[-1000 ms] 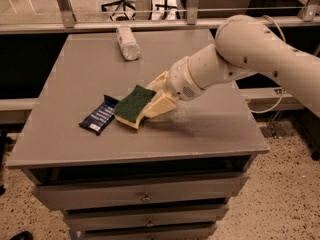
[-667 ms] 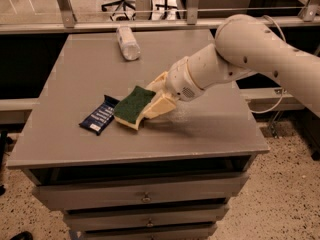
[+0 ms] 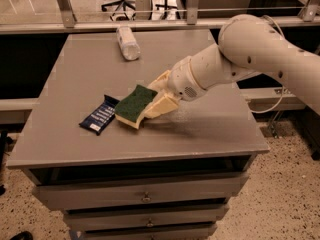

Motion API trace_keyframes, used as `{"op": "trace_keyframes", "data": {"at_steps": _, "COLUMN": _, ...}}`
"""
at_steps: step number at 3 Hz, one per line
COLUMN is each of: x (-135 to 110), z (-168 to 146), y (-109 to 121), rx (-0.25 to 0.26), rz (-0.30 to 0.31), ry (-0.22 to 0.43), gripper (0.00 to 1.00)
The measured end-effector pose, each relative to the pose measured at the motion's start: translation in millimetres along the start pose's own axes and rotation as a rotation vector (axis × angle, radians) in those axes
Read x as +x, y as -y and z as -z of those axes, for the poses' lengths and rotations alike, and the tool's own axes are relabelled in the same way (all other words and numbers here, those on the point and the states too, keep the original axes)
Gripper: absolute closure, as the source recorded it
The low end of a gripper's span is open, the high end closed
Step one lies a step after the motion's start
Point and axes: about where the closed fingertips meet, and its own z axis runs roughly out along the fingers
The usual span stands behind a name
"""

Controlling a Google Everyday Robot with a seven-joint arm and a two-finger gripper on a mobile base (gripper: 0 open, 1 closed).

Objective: Move sponge near rxbar blueberry

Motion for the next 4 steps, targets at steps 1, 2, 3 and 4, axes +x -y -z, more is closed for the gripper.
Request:
{"op": "trace_keyframes", "data": {"at_steps": 1, "x": 0, "z": 6, "y": 4, "rx": 0.005, "rz": -0.029, "ry": 0.030, "gripper": 0.00}}
{"op": "trace_keyframes", "data": {"at_steps": 2, "x": -1, "z": 8, "y": 6, "rx": 0.004, "rz": -0.048, "ry": 0.052, "gripper": 0.00}}
{"op": "trace_keyframes", "data": {"at_steps": 3, "x": 8, "z": 28, "y": 21, "rx": 0.055, "rz": -0.088, "ry": 0.078, "gripper": 0.00}}
{"op": "trace_keyframes", "data": {"at_steps": 4, "x": 26, "z": 83, "y": 51, "rx": 0.174, "rz": -0.141, "ry": 0.141, "gripper": 0.00}}
